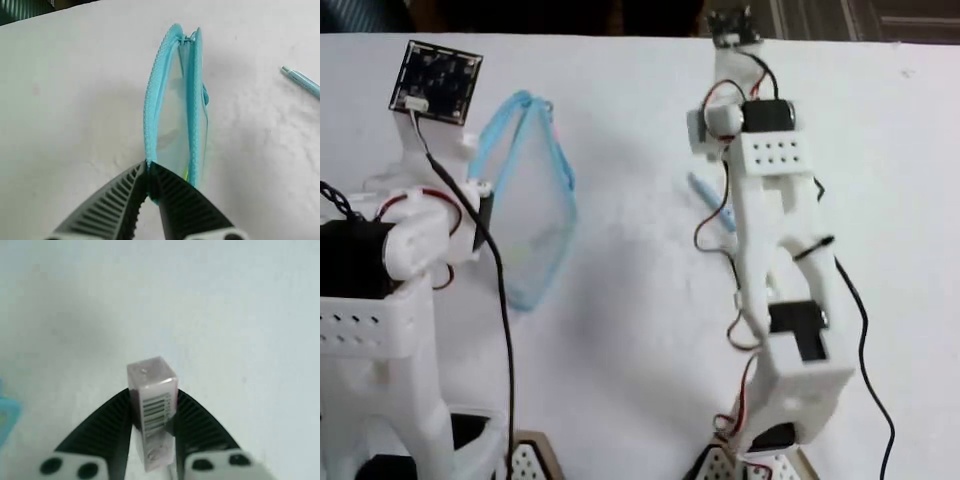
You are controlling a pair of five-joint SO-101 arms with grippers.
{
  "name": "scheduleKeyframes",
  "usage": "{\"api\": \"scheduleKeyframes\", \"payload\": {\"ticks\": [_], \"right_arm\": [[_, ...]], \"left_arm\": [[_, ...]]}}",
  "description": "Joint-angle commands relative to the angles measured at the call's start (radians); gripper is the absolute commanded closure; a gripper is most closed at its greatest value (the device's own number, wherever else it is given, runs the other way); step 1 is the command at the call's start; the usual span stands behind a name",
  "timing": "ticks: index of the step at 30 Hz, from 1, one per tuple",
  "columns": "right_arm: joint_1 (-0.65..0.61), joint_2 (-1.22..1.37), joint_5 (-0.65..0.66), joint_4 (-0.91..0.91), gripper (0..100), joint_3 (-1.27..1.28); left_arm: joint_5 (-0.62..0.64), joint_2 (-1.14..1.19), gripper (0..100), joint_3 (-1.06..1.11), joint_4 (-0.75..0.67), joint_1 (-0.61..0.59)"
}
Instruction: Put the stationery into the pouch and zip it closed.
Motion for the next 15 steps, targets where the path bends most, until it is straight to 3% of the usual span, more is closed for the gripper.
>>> {"api": "scheduleKeyframes", "payload": {"ticks": [1,9,15], "right_arm": [[-0.031,-0.159,-0.071,-0.002,98.1,-0.018],[-0.182,-0.414,-0.285,-0.093,98.1,-0.018],[-0.417,-0.496,-0.586,-0.242,98.1,-0.005]], "left_arm": [[0.002,0.061,98,0.015,0.003,0.002],[0.002,0.059,98,0.015,0.003,0.002],[0.002,0.059,98,0.015,0.003,0.002]]}}
